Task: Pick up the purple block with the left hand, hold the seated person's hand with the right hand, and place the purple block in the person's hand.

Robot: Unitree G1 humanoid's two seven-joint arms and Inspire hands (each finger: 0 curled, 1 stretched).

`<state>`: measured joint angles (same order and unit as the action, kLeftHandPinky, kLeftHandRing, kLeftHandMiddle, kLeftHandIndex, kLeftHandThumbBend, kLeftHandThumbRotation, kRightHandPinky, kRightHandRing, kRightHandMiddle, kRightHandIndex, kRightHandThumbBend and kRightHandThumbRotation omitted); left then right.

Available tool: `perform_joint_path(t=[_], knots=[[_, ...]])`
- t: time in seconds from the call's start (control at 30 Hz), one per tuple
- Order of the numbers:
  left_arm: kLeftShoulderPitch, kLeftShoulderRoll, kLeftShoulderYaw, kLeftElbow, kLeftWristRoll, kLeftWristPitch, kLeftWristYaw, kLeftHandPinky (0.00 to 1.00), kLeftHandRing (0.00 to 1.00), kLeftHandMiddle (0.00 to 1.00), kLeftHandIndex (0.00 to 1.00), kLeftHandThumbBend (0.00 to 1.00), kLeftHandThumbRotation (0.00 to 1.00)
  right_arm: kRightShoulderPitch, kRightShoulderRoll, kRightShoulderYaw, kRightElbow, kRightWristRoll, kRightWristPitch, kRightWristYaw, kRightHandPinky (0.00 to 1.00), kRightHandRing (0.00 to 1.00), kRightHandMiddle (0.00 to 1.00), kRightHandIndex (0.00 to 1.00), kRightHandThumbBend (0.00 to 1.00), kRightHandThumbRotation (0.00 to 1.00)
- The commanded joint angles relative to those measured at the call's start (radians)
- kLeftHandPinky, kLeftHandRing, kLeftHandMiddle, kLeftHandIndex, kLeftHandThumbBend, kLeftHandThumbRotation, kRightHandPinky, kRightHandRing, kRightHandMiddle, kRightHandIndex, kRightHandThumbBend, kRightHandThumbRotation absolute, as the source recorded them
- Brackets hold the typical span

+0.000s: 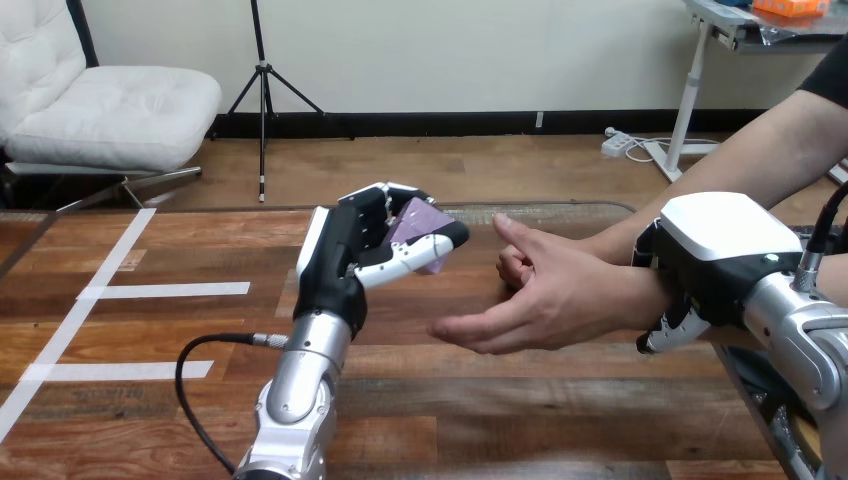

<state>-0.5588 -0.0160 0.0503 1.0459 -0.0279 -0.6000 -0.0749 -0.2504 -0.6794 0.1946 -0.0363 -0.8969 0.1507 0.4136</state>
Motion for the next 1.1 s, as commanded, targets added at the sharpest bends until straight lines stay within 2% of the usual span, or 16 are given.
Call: perform_joint_path(t=[0.0,0.47,1.07], knots=[[-0.084,-0.009,-0.012,-0.031,0.018,0.000,0.002,0.29,0.35,0.43,0.46,0.81,0.01,-0.070,-0.009,-0.013,-0.024,-0.003,-0.005,-0.024,0.33,0.41,0.48,0.52,0.81,0.00],[-0.090,-0.034,-0.020,-0.038,0.022,0.025,-0.005,0.28,0.34,0.42,0.44,0.83,0.01,-0.077,-0.006,-0.012,-0.031,-0.016,0.002,-0.018,0.32,0.41,0.48,0.51,0.80,0.00],[-0.078,-0.051,-0.043,-0.039,0.046,0.014,-0.007,0.28,0.34,0.42,0.44,0.80,0.00,-0.095,-0.004,-0.016,-0.029,-0.007,-0.011,-0.025,0.35,0.43,0.50,0.52,0.79,0.00]])
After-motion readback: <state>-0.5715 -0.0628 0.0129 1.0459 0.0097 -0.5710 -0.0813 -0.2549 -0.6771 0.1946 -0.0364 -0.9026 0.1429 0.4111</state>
